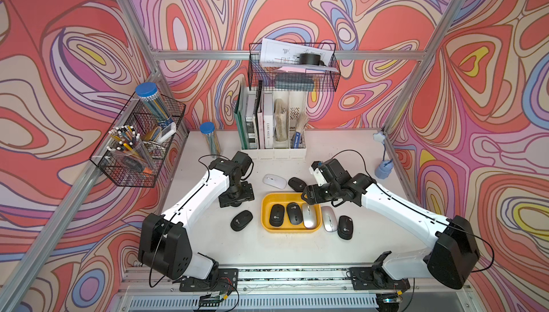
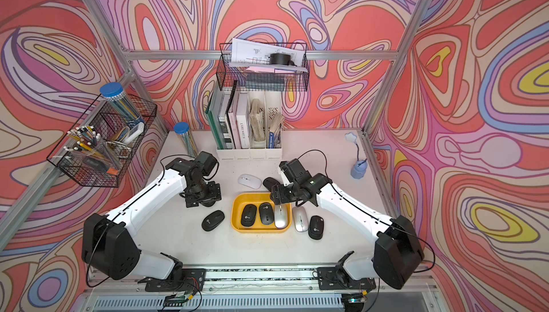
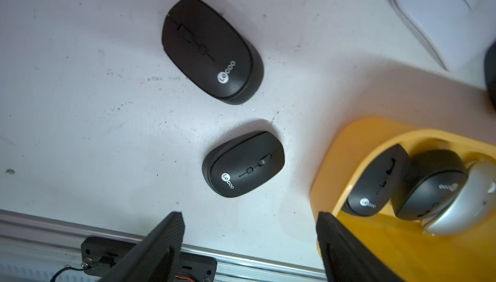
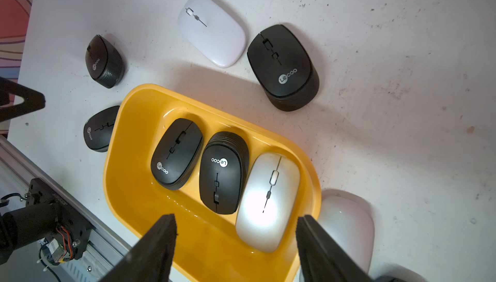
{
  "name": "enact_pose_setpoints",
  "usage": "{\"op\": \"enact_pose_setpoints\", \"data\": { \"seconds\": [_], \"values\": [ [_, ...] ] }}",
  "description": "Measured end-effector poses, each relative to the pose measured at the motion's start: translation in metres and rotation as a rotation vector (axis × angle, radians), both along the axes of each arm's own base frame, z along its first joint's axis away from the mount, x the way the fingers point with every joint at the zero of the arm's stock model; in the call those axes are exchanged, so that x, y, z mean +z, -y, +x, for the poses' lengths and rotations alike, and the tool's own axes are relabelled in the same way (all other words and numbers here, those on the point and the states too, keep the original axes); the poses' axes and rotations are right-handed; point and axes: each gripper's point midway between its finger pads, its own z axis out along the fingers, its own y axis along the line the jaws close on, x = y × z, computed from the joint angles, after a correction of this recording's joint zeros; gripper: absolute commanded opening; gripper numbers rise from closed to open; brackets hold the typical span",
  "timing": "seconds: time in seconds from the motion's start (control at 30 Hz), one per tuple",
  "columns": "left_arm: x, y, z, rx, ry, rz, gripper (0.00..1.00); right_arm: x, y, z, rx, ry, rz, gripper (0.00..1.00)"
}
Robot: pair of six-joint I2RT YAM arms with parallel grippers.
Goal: Put the mouse in the storage box
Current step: Pick up the mouse from the center of the board.
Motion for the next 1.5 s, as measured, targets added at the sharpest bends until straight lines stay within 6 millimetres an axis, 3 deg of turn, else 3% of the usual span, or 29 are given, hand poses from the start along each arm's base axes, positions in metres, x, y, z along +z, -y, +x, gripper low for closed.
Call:
{"op": "enact_pose_setpoints", "data": {
  "seconds": [0.2,0.3,0.5,0.63,0.8,0.9,1.0,1.5],
  "values": [
    [-0.026,0.016,0.002,0.266,-0.041,-0.102,0.87,0.004,-0.005,0.006,0.017,0.016,0.003,0.73],
    [-0.031,0.015,0.006,0.419,-0.024,-0.113,0.90,0.004,-0.006,0.007,0.025,0.022,0.003,0.74],
    [-0.027,-0.004,0.029,0.645,0.060,-0.131,0.90,0.005,-0.011,0.005,0.049,0.019,0.023,0.74],
    [-0.037,-0.026,0.043,0.740,0.054,-0.134,0.90,0.012,-0.027,0.003,0.086,0.014,0.115,0.74],
    [-0.049,-0.036,0.052,0.771,0.046,-0.152,0.90,0.022,-0.069,0.016,0.149,0.015,0.208,0.73],
    [-0.054,-0.038,0.055,0.770,0.039,-0.165,0.90,0.021,-0.107,0.029,0.202,0.020,0.229,0.73],
    [-0.062,-0.040,0.059,0.770,0.025,-0.170,0.90,0.017,-0.128,0.037,0.228,0.021,0.237,0.73],
    [-0.103,-0.046,0.059,0.776,-0.055,-0.142,0.87,0.017,-0.131,0.043,0.225,0.025,0.240,0.73]
  ]
}}
